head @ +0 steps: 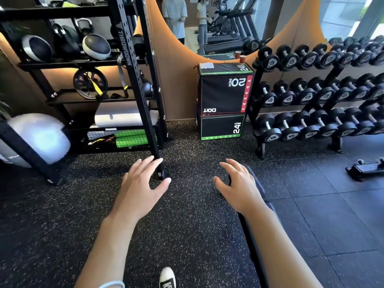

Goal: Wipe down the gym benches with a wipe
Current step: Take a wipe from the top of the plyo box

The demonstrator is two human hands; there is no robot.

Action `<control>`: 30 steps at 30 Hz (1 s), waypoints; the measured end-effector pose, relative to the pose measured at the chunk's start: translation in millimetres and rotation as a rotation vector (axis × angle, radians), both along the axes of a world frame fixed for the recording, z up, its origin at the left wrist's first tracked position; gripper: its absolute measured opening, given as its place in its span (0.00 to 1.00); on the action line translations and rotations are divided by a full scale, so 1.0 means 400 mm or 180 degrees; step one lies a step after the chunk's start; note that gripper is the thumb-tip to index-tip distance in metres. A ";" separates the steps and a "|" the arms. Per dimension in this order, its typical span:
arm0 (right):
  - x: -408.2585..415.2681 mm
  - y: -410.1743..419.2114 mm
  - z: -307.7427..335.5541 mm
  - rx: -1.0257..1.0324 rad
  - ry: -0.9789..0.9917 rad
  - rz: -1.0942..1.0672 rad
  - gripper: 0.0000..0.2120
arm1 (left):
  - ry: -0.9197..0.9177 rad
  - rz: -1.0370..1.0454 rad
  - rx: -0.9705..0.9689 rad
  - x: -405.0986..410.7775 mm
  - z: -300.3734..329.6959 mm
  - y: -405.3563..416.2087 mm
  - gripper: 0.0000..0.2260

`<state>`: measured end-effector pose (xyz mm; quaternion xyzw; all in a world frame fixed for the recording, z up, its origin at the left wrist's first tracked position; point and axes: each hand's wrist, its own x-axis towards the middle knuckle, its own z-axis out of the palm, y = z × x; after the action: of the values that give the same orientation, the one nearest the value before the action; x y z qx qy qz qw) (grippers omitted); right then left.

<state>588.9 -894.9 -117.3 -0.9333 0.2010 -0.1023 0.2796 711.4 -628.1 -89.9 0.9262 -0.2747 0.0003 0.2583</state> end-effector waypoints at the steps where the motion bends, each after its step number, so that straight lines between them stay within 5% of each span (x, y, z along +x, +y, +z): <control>1: 0.030 -0.011 -0.005 -0.0015 -0.0002 -0.0018 0.30 | 0.0009 -0.0010 -0.0004 0.033 -0.007 -0.013 0.31; 16: 0.598 -0.141 0.058 -0.0245 -0.0081 -0.0529 0.31 | -0.0156 -0.0540 -0.0038 0.674 0.033 -0.208 0.31; 30: 0.905 -0.298 0.014 -0.0251 0.0178 -0.0476 0.31 | 0.0062 -0.0584 0.0001 0.989 -0.017 -0.364 0.30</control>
<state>950.9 -1014.2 -111.6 -0.9284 0.2737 -0.1045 0.2285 1107.1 -773.8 -96.8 0.8971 -0.3558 -0.0325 0.2599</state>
